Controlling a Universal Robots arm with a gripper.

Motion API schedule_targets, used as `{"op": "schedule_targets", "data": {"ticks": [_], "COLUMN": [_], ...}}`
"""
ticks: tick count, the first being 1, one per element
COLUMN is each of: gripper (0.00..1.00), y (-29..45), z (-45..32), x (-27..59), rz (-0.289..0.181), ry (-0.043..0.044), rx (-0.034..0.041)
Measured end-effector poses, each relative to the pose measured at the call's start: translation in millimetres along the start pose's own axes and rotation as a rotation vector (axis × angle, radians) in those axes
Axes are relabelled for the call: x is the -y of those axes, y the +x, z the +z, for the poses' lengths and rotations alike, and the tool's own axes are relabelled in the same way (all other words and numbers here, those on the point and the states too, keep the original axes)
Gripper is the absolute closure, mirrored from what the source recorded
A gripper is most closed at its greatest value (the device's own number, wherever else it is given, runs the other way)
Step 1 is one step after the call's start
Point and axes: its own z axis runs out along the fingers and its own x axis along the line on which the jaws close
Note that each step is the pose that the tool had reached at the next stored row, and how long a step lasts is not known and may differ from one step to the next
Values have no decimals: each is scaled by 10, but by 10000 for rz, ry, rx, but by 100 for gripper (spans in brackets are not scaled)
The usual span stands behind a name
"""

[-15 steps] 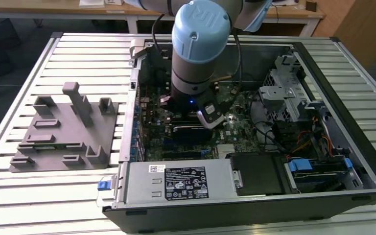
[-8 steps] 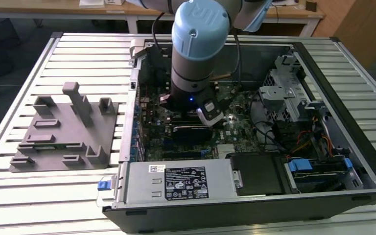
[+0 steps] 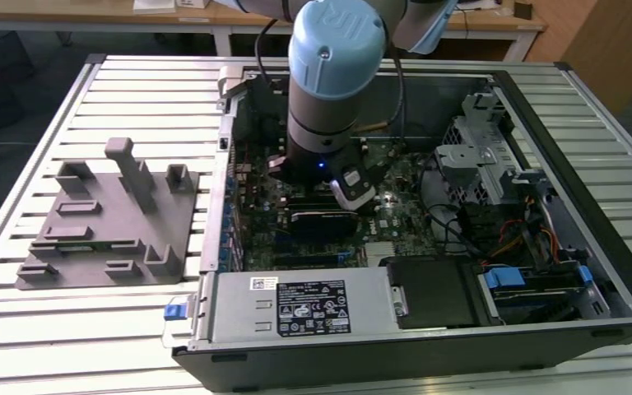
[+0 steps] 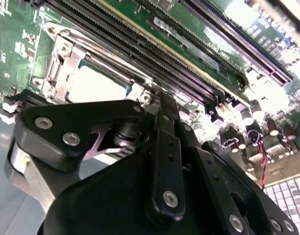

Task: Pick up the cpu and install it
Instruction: 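Install the second cpu locking lever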

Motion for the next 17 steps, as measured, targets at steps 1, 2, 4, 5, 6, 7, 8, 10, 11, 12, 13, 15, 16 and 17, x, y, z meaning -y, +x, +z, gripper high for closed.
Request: {"op": "schedule_targets", "data": {"ticks": [1,2,4,5,6,7,8,10,11,12,13,15,16,17], "gripper": [89,89,89,89,89,89,89,89,89,89,89,89,89,89], "y": [0,1,1,1,2,2,2,2,3,3,3,3,4,4], "z": [-14,-33,-78,-101,-114,-123,-134,-178,-207,-228,-247,-283,-302,-319], "x": [-5,-11,-25,-32,-35,-38,-42,-55,-64,-70,-76,-87,-93,-98], "rz": [0,-1,-1,0,0,0,0,-3,-5,-5,-7,-8,-9,-10], "ry": [0,0,5,6,7,7,6,-1,0,1,1,1,1,1], "rx": [0,0,0,0,-1,0,1,1,0,-1,-2,-2,-2,-2]}}
